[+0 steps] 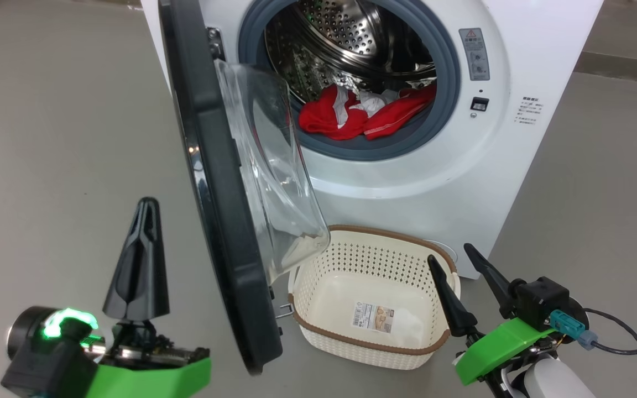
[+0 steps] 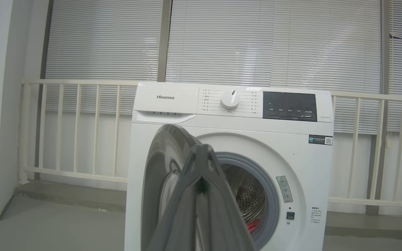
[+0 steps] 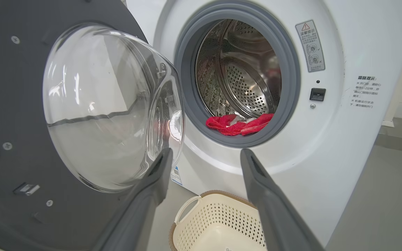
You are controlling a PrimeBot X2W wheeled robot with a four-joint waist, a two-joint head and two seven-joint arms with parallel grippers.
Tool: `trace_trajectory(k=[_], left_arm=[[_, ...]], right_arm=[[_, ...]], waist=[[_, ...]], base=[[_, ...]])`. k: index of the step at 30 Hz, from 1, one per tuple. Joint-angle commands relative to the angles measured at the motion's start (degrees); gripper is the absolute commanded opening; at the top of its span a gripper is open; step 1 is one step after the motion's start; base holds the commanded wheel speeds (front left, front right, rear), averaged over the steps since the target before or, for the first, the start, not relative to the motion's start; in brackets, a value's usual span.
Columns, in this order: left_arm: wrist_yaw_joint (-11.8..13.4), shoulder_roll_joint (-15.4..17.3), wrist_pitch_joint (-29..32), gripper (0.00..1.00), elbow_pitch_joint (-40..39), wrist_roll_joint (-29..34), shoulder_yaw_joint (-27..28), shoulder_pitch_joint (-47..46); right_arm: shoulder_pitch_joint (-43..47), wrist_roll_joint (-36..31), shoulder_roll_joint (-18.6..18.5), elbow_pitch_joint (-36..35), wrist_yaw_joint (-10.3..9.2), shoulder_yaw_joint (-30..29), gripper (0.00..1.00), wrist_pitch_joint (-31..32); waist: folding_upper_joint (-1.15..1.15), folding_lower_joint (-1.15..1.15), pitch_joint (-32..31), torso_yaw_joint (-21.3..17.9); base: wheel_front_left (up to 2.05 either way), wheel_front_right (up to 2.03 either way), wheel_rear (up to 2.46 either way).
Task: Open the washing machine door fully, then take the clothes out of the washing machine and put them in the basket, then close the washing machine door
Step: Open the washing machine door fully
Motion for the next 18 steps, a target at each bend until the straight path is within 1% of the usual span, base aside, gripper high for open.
trace_trajectory(k=[1, 6, 11, 15, 16, 18], left_arm=[[-0.6, 0.3, -0.3, 0.00, -2.3, 0.5, 1.4, -2.7], [-2.6, 0.1, 0.2, 0.00, -4.1, 0.5, -1.7, -3.2], [-4.4, 0.1, 3.6, 0.00, -4.5, -0.4, -5.0, -3.4], [-5.8, 0.2, 6.5, 0.00, -3.5, -1.1, -7.6, -3.4], [-6.3, 0.2, 7.9, 0.00, -2.1, -1.4, -8.8, -3.4], [-6.5, 0.1, 8.4, 0.00, -1.4, -1.5, -9.4, -3.4]], right_arm=[[-0.4, 0.2, 0.3, -1.2, 0.19, 1.2, 1.00, -0.5], [-0.3, 0.3, 0.3, -1.2, 0.19, 1.5, 1.00, -0.5], [-0.4, 0.2, 0.3, -1.1, 0.19, 1.4, 1.00, -0.5], [-0.5, 0.1, 0.3, -1.1, 0.19, 1.3, 1.00, -0.5], [-0.6, 0.2, 0.3, -1.1, 0.19, 1.5, 1.00, -0.5], [-0.6, 0.3, 0.3, -1.1, 0.19, 1.6, 1.00, -0.5]], waist=[[0.00, 0.00, 0.0, -0.2], [0.00, 0.00, -0.1, -0.8], [0.00, 0.00, 0.3, -1.2], [0.00, 0.00, 0.7, -1.2], [0.00, 0.00, 0.9, -1.2], [0.00, 0.00, 1.0, -1.2]], base=[[0.00, 0.00, 0.00], [0.00, 0.00, 0.00], [0.00, 0.00, 0.00], [0.00, 0.00, 0.00], [0.00, 0.00, 0.00], [0.00, 0.00, 0.00]])
